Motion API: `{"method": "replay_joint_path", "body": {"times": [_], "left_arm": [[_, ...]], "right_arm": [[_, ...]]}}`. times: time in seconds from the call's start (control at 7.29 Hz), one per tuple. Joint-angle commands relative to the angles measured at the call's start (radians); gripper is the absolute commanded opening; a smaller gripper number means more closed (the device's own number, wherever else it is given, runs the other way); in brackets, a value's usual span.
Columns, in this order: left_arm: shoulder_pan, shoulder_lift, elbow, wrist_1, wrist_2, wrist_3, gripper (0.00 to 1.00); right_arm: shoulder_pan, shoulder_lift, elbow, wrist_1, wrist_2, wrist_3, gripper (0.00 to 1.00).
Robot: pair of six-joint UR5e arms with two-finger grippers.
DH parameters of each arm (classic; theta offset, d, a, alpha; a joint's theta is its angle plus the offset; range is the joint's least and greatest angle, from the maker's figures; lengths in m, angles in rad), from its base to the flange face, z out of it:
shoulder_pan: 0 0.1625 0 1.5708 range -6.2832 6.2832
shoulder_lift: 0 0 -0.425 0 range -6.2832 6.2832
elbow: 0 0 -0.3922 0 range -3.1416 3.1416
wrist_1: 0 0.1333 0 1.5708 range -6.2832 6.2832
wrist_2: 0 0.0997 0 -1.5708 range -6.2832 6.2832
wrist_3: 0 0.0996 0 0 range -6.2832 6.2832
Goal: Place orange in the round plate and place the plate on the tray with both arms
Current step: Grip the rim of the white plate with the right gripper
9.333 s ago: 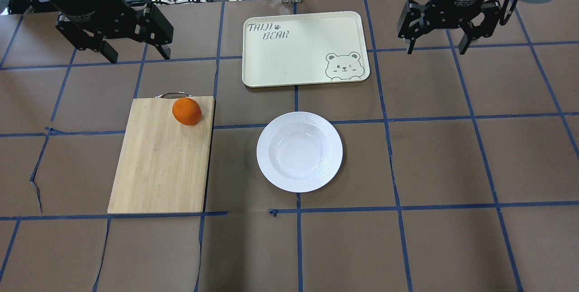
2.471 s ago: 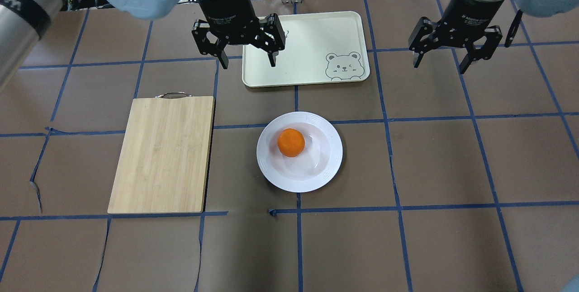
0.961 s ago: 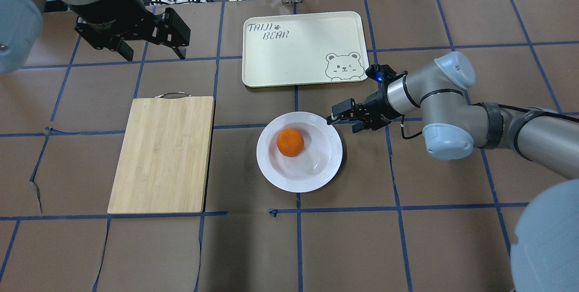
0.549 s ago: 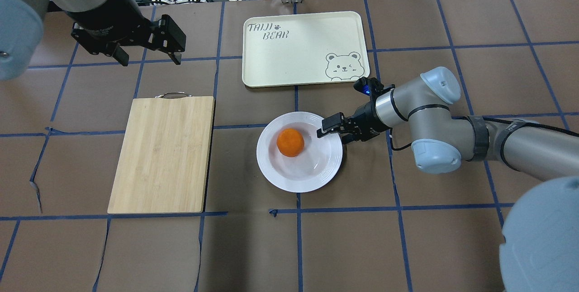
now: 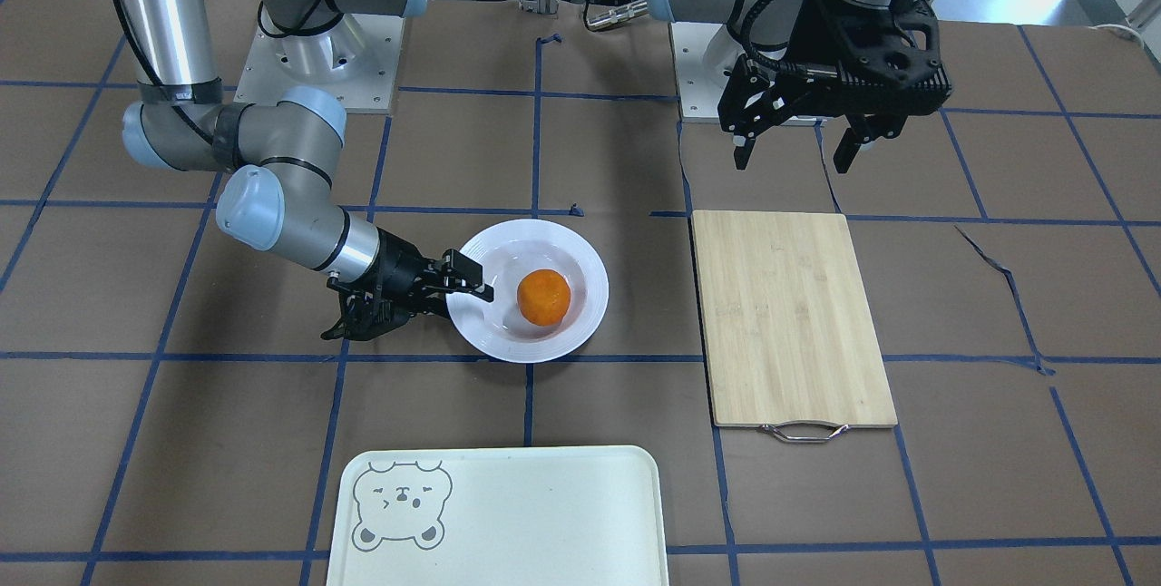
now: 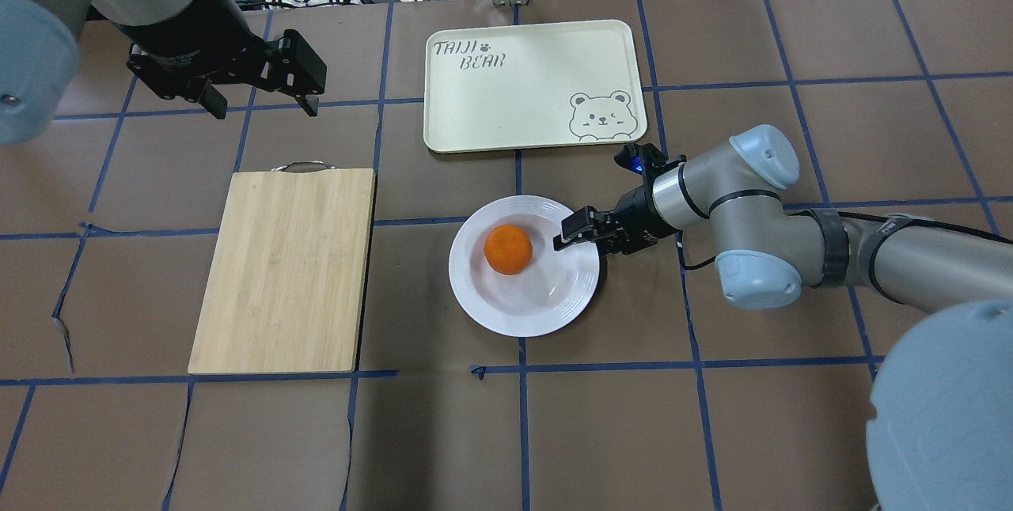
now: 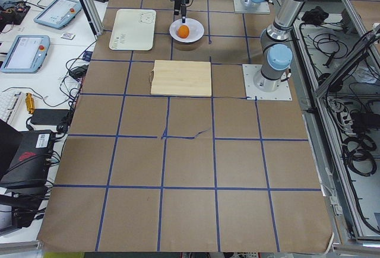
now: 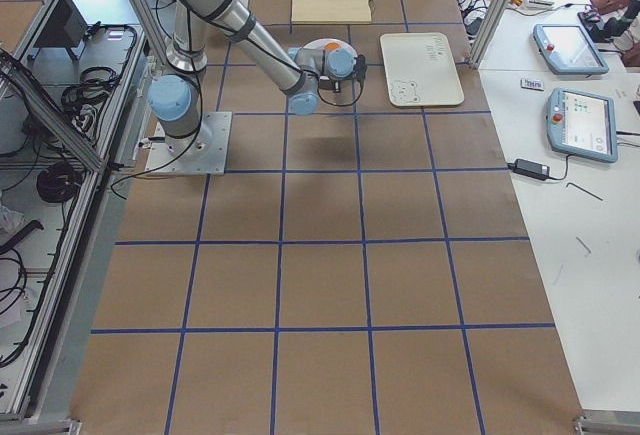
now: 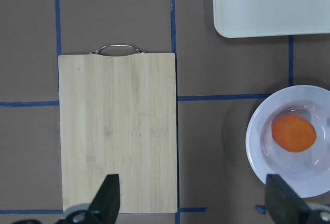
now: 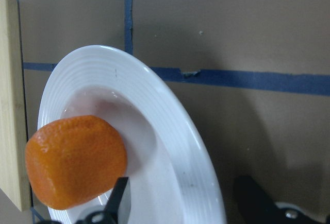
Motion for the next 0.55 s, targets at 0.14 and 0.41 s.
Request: {"method": "replay_joint_path", "body": {"times": [0.14,0.41], "left_arm": [[0.0,0.0,0.0,0.001,0.0,0.0,1.0],[0.002,0.0,0.001,0.001,0.0,0.0,1.0]], "right_arm": [[0.002,0.001,0.0,0.002,0.001,0.003,0.56],[0.019,0.001,-0.001,0.001,0.001,0.003,0.55]]}}
